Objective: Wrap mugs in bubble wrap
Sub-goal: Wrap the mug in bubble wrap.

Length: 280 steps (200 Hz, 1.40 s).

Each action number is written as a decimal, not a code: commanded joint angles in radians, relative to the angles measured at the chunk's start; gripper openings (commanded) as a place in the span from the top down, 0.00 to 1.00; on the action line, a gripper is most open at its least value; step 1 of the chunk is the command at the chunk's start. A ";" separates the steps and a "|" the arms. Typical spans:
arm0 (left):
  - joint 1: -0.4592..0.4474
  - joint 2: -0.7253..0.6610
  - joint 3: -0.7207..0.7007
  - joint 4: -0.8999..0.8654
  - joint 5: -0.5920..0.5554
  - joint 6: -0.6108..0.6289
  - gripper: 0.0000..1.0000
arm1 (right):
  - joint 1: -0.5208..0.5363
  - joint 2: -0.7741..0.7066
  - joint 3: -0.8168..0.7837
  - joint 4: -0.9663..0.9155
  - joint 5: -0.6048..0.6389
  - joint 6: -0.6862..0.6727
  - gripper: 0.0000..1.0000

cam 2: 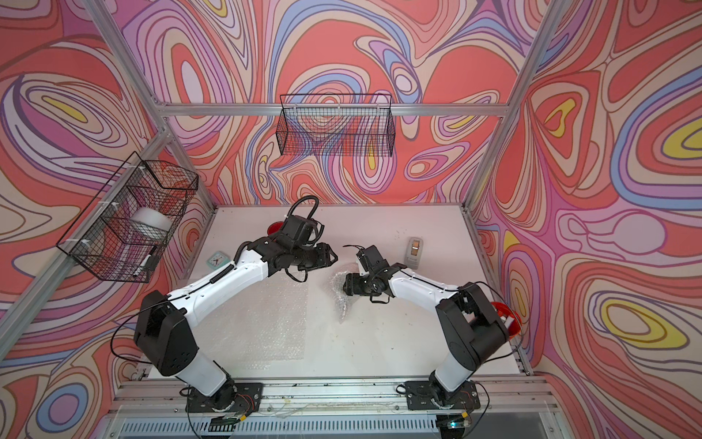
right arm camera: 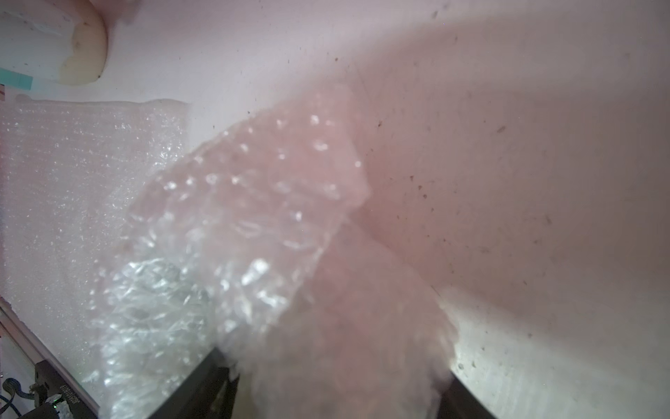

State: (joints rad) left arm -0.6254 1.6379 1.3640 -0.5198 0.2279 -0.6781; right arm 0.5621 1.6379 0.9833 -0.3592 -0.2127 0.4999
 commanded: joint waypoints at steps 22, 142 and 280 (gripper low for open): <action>0.000 0.056 -0.031 -0.134 -0.047 0.167 0.48 | -0.008 0.034 0.016 -0.043 0.047 -0.024 0.30; -0.030 0.193 -0.066 -0.098 -0.009 0.163 0.46 | -0.009 0.051 0.031 -0.057 0.050 -0.030 0.30; -0.059 0.336 -0.098 -0.169 -0.096 0.068 0.21 | -0.008 0.071 0.031 -0.043 0.050 -0.032 0.30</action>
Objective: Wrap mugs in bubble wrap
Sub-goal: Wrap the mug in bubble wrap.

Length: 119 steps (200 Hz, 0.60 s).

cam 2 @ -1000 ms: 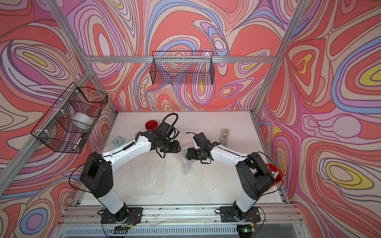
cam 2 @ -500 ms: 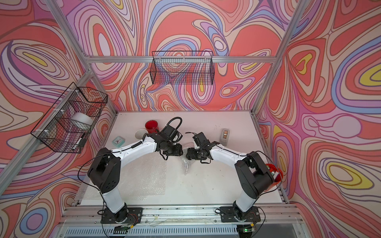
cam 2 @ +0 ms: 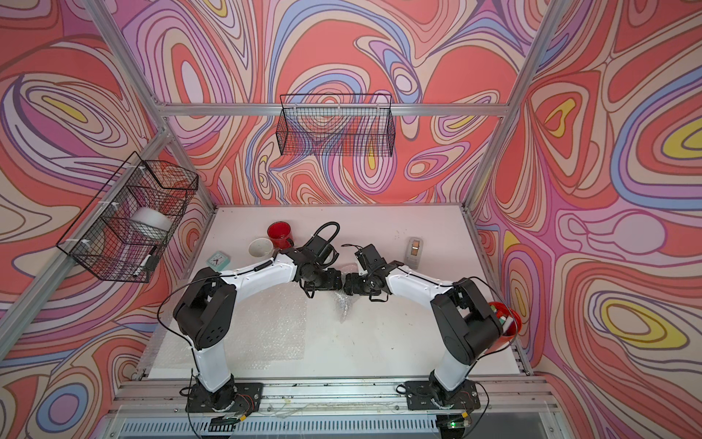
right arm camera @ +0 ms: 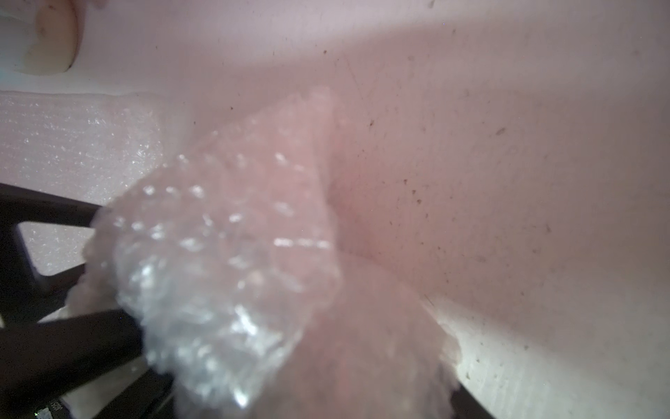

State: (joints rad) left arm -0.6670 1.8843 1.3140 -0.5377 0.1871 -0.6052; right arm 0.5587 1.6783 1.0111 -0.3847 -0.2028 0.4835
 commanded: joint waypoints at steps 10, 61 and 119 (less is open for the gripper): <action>-0.017 0.094 -0.053 -0.141 -0.041 -0.010 0.27 | -0.005 0.032 0.004 -0.016 0.040 -0.016 0.30; -0.019 0.067 -0.075 -0.083 0.008 -0.057 0.57 | -0.005 0.051 0.032 0.005 -0.014 -0.046 0.32; -0.017 0.024 -0.075 -0.137 -0.078 -0.130 0.56 | -0.005 0.100 0.154 0.040 -0.149 -0.137 0.26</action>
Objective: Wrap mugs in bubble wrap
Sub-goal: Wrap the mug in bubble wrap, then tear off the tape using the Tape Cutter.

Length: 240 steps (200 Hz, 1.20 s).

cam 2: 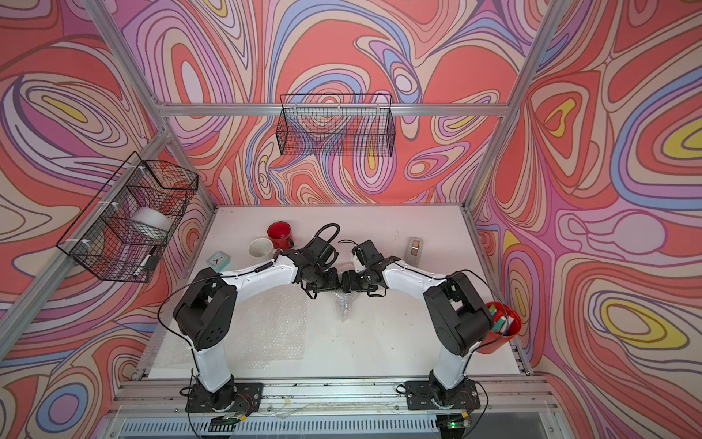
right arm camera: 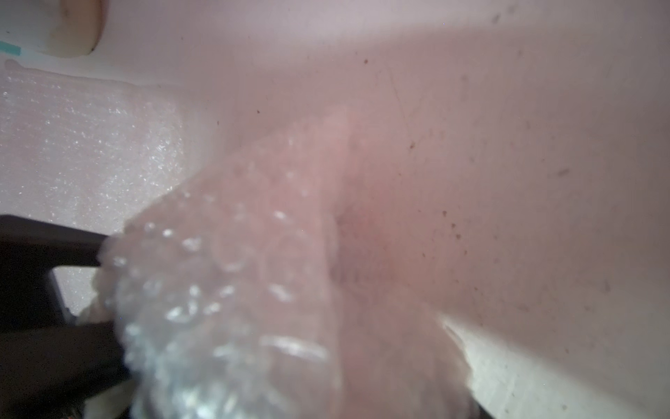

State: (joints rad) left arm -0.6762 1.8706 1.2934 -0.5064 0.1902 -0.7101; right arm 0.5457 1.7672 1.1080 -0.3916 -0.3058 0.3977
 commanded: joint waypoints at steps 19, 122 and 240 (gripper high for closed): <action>-0.008 0.033 -0.044 -0.170 -0.079 -0.041 0.55 | 0.002 -0.092 0.040 0.065 0.013 -0.042 0.19; 0.002 0.064 0.094 -0.230 -0.117 -0.060 0.52 | -0.616 -0.246 -0.075 0.026 -0.094 0.123 0.36; 0.044 0.133 0.219 -0.290 -0.127 -0.078 0.50 | -0.813 0.130 0.165 -0.045 -0.367 0.024 0.60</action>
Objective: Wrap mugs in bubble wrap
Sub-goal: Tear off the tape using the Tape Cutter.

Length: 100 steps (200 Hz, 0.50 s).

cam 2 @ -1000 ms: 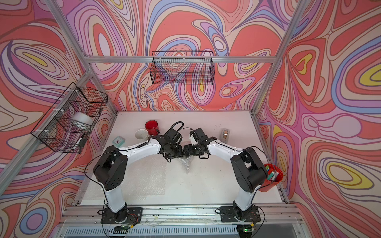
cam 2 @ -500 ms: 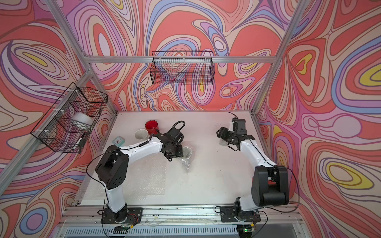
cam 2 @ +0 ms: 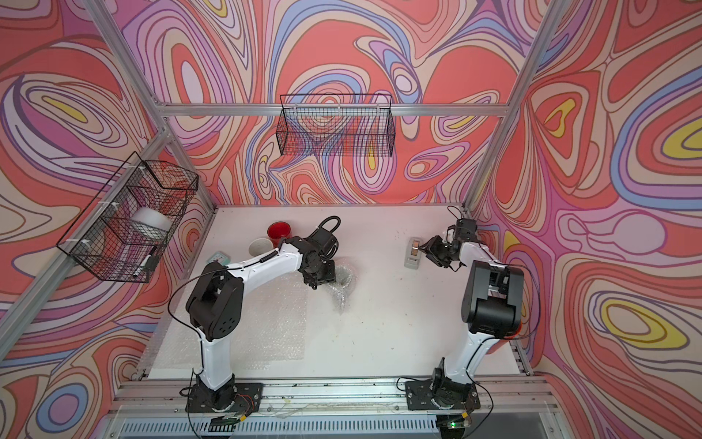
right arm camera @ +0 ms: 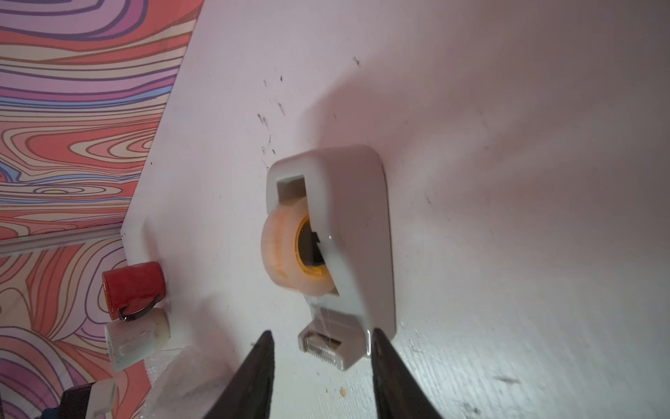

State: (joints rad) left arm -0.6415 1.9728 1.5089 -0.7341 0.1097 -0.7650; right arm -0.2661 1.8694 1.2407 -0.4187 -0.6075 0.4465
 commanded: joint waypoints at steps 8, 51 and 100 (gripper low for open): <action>0.010 0.031 0.001 -0.060 -0.046 -0.025 0.50 | -0.001 0.036 0.032 -0.019 -0.070 -0.030 0.60; 0.010 0.029 -0.010 -0.054 -0.036 -0.022 0.50 | -0.002 0.088 0.039 0.004 -0.135 -0.034 0.62; 0.010 0.030 -0.013 -0.054 -0.034 -0.017 0.50 | -0.001 0.130 0.048 0.029 -0.192 -0.022 0.64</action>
State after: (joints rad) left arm -0.6415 1.9728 1.5093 -0.7341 0.1108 -0.7715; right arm -0.2672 1.9720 1.2678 -0.4118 -0.7574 0.4305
